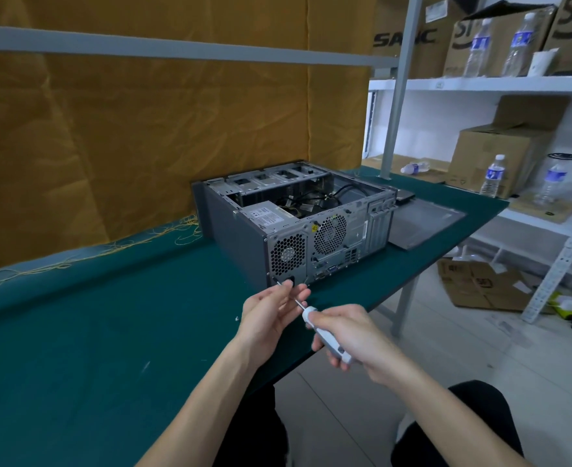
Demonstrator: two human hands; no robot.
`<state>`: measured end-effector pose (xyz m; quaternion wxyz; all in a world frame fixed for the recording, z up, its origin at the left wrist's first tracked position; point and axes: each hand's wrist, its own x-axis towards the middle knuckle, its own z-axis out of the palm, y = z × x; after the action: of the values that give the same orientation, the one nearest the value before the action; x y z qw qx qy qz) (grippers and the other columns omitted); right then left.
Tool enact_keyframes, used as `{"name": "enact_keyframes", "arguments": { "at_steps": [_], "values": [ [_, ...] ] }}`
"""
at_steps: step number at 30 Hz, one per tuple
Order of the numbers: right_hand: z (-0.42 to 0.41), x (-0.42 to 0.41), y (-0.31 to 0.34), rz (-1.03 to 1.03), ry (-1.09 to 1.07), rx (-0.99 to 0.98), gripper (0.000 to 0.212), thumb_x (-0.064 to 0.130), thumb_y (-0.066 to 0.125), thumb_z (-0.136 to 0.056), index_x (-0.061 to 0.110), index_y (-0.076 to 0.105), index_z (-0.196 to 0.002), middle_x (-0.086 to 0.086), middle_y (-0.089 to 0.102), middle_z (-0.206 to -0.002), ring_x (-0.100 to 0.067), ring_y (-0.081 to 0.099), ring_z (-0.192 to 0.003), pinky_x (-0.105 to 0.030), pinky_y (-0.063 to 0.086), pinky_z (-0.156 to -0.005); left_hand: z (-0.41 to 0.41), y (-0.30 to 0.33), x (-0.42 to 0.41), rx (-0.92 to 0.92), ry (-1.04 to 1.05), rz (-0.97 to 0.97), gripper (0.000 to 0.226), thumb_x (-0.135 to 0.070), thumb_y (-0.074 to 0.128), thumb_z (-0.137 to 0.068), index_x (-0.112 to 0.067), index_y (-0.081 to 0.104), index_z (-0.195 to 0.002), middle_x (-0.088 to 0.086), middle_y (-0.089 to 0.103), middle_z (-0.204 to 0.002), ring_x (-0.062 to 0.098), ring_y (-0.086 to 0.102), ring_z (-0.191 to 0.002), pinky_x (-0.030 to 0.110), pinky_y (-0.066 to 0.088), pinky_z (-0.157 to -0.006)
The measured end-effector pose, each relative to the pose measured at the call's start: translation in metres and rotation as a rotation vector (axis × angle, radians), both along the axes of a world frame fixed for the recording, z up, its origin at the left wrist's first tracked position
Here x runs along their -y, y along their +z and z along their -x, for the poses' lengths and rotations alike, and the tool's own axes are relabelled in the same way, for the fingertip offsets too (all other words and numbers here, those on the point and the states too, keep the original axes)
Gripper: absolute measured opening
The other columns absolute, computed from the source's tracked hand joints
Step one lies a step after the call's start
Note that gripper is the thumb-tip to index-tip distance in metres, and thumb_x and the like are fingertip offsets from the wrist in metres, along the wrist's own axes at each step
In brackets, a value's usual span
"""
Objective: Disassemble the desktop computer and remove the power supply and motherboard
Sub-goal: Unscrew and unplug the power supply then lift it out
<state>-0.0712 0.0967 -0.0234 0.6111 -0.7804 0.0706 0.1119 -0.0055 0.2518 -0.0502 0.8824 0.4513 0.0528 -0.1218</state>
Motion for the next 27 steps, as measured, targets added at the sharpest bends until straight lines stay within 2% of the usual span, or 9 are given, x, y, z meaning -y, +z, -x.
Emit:
{"name": "enact_keyframes", "arguments": {
  "at_steps": [3, 5, 8, 10, 15, 17, 21, 24, 27],
  "values": [
    [-0.001, -0.005, -0.007, 0.387, -0.100, 0.285, 0.007, 0.037, 0.073, -0.088, 0.031, 0.073, -0.090, 0.010, 0.063, -0.059, -0.009, 0.056, -0.052, -0.027, 0.043, -0.051, -0.002, 0.004, 0.007, -0.034, 0.111, -0.092, 0.022, -0.007, 0.070, -0.094, 0.009, 0.067, -0.109, 0.018, 0.077, -0.099, 0.022, 0.077, -0.089, 0.027, 0.062, -0.070],
    [0.000, -0.004, -0.008, 0.275, -0.102, 0.250, 0.011, 0.035, 0.075, -0.088, 0.031, 0.070, -0.097, 0.008, 0.062, -0.066, -0.010, 0.057, -0.053, -0.028, 0.047, -0.050, -0.003, 0.006, 0.009, -0.054, 0.105, -0.059, 0.019, 0.000, 0.063, -0.097, 0.011, 0.064, -0.112, 0.019, 0.077, -0.098, 0.022, 0.077, -0.086, 0.027, 0.062, -0.066],
    [0.002, 0.000, 0.004, -0.209, -0.020, -0.153, 0.031, 0.038, 0.062, -0.100, 0.011, 0.067, -0.114, -0.012, 0.073, -0.088, -0.018, 0.060, -0.051, -0.025, 0.043, -0.041, -0.003, 0.008, 0.004, -0.043, 0.038, 0.010, 0.020, 0.004, 0.052, -0.101, 0.011, 0.060, -0.119, 0.021, 0.076, -0.106, 0.024, 0.076, -0.094, 0.028, 0.063, -0.072],
    [0.004, 0.001, 0.009, -0.325, 0.011, -0.246, 0.039, 0.034, 0.053, -0.105, -0.001, 0.067, -0.116, -0.017, 0.073, -0.085, -0.018, 0.054, -0.048, -0.022, 0.037, -0.038, -0.003, 0.006, 0.000, -0.046, 0.015, 0.038, 0.022, 0.001, 0.049, -0.103, 0.010, 0.058, -0.120, 0.021, 0.074, -0.111, 0.024, 0.075, -0.099, 0.028, 0.062, -0.072],
    [0.003, -0.011, 0.005, 0.129, -0.061, 0.076, 0.022, 0.029, 0.063, -0.096, 0.010, 0.074, -0.094, -0.007, 0.073, -0.071, -0.018, 0.055, -0.046, -0.025, 0.041, -0.042, -0.001, 0.006, 0.008, -0.034, 0.165, -0.126, 0.016, -0.005, 0.071, -0.093, 0.008, 0.069, -0.102, 0.021, 0.076, -0.103, 0.019, 0.077, -0.089, 0.023, 0.060, -0.067],
    [0.003, -0.011, 0.004, 0.046, -0.099, 0.070, 0.013, 0.025, 0.070, -0.093, 0.017, 0.073, -0.103, -0.007, 0.069, -0.080, -0.014, 0.059, -0.051, -0.025, 0.048, -0.045, -0.001, 0.008, 0.010, -0.039, 0.150, -0.101, 0.009, 0.001, 0.065, -0.096, 0.009, 0.066, -0.101, 0.023, 0.075, -0.104, 0.021, 0.077, -0.086, 0.025, 0.061, -0.065],
    [0.005, -0.005, 0.015, -0.419, -0.010, -0.269, 0.030, 0.031, 0.058, -0.102, 0.003, 0.066, -0.111, -0.012, 0.069, -0.084, -0.020, 0.066, -0.056, -0.025, 0.048, -0.041, -0.002, 0.014, 0.004, -0.047, 0.042, -0.008, 0.021, 0.006, 0.048, -0.102, 0.014, 0.056, -0.119, 0.024, 0.073, -0.111, 0.026, 0.076, -0.097, 0.029, 0.063, -0.073],
    [0.005, -0.007, 0.018, -0.373, 0.057, -0.257, 0.029, 0.028, 0.053, -0.103, 0.003, 0.066, -0.111, -0.013, 0.073, -0.082, -0.018, 0.062, -0.053, -0.023, 0.042, -0.040, 0.002, 0.012, 0.001, -0.021, 0.039, -0.049, 0.022, 0.000, 0.051, -0.103, 0.014, 0.057, -0.119, 0.022, 0.074, -0.109, 0.024, 0.076, -0.097, 0.026, 0.062, -0.071],
    [0.007, -0.015, 0.012, -0.106, 0.017, -0.064, 0.014, 0.025, 0.060, -0.100, 0.018, 0.071, -0.104, -0.007, 0.073, -0.073, -0.019, 0.058, -0.048, -0.023, 0.043, -0.042, 0.004, 0.008, 0.006, 0.024, 0.084, -0.234, 0.025, -0.012, 0.067, -0.098, 0.011, 0.066, -0.108, 0.021, 0.076, -0.101, 0.020, 0.076, -0.086, 0.026, 0.060, -0.068]
  ]
}}
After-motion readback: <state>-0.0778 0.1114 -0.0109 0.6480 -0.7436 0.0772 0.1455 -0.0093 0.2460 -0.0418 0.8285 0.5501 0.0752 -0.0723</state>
